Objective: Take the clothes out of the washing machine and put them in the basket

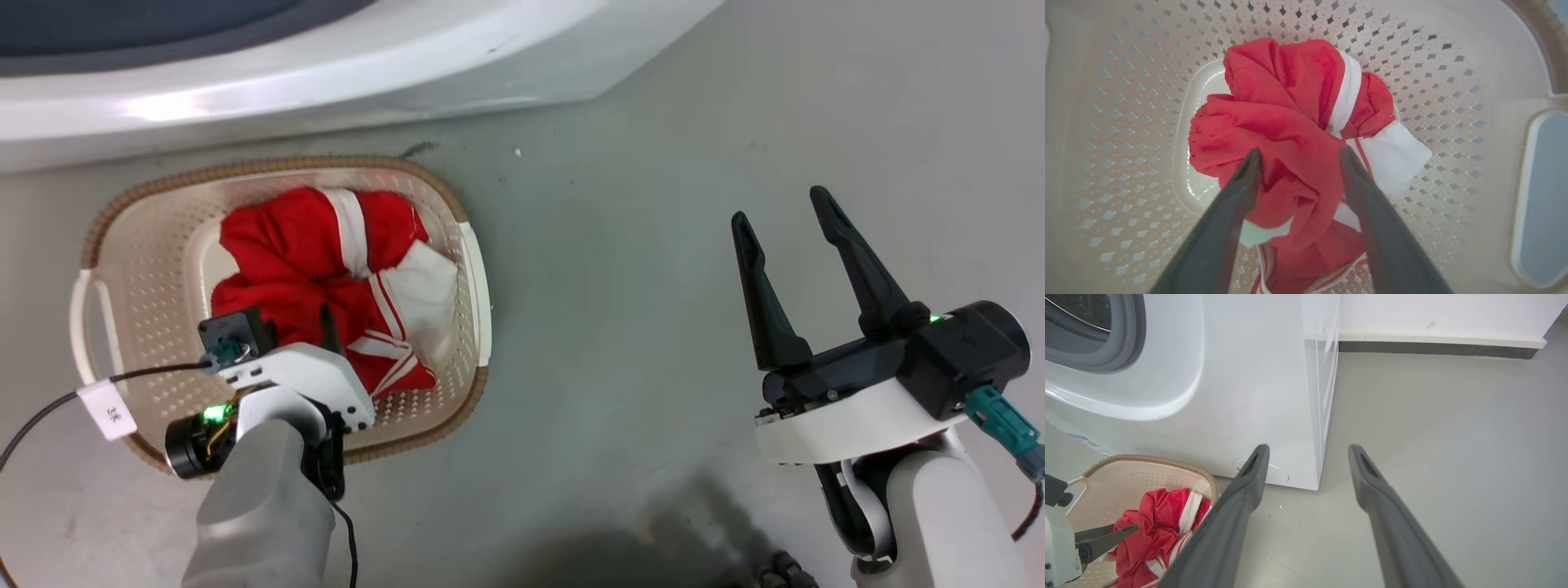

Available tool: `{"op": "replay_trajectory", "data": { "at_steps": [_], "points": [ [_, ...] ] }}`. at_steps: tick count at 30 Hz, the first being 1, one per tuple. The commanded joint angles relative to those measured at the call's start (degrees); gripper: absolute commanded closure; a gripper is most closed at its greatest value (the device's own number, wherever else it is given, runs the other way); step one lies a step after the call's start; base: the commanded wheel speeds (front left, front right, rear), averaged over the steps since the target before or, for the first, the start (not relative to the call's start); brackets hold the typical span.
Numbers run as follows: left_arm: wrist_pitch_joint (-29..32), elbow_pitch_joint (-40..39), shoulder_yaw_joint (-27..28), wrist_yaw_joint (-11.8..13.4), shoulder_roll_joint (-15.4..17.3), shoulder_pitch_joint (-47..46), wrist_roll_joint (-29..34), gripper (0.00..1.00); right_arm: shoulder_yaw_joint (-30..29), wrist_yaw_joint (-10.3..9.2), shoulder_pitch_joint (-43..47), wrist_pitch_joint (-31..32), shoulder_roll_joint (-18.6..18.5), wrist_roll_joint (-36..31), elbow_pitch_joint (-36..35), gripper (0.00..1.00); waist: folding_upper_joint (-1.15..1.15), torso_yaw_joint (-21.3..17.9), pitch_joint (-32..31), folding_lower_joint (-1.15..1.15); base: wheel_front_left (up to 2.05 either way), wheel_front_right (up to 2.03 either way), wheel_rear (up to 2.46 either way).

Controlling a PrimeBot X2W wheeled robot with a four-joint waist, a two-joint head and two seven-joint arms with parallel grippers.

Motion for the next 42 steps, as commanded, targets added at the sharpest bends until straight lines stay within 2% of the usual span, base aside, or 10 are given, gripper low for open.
{"op": "replay_trajectory", "data": {
  "at_steps": [1,4,11,17,27,35,42],
  "points": [
    [-0.14,0.08,0.19,-0.11,-0.09,0.76,-0.37,0.0,-0.05,-0.04,0.0,-0.18,-0.05,0.0,0.17,0.0,0.0,0.37,-2.11,-0.01,0.0,0.0,0.0],
    [-0.14,-2.31,0.64,-0.49,-0.24,4.6,0.09,0.0,-0.31,-0.04,1.34,-0.26,0.26,-0.29,1.65,0.0,0.0,1.26,-8.37,-0.01,0.0,0.0,0.0],
    [-0.14,-6.89,-0.79,-1.19,-0.38,10.52,-1.21,0.0,0.0,-0.04,3.46,0.6,0.52,-1.65,2.61,0.0,0.0,2.57,-16.37,-0.01,0.0,0.0,0.0],
    [-0.14,-14.65,-3.52,-0.67,-0.35,17.42,-2.91,0.0,-1.15,-0.04,6.24,1.87,0.89,-2.48,3.1,0.0,0.0,4.06,-24.46,-0.01,0.0,0.0,0.0],
    [-0.14,-28.65,-6.95,0.96,-0.35,23.05,-0.92,0.0,-3.72,-0.04,10.48,3.61,1.14,-4.01,2.7,0.0,0.0,6.44,-32.45,-0.01,0.0,0.0,0.0],
    [-0.14,-40.43,-11.02,1.97,-0.31,26.37,3.74,0.0,-5.62,-0.04,13.79,4.53,1.17,-3.61,2.37,0.0,0.0,8.07,-38.3,-0.01,0.0,0.0,0.0],
    [-0.14,-47.38,-12.31,1.32,0.29,30.01,7.56,0.0,-6.38,-0.04,16.65,5.06,1.15,-3.08,2.1,0.0,0.0,8.82,-42.84,-0.01,0.0,0.0,0.0]
  ]
}}
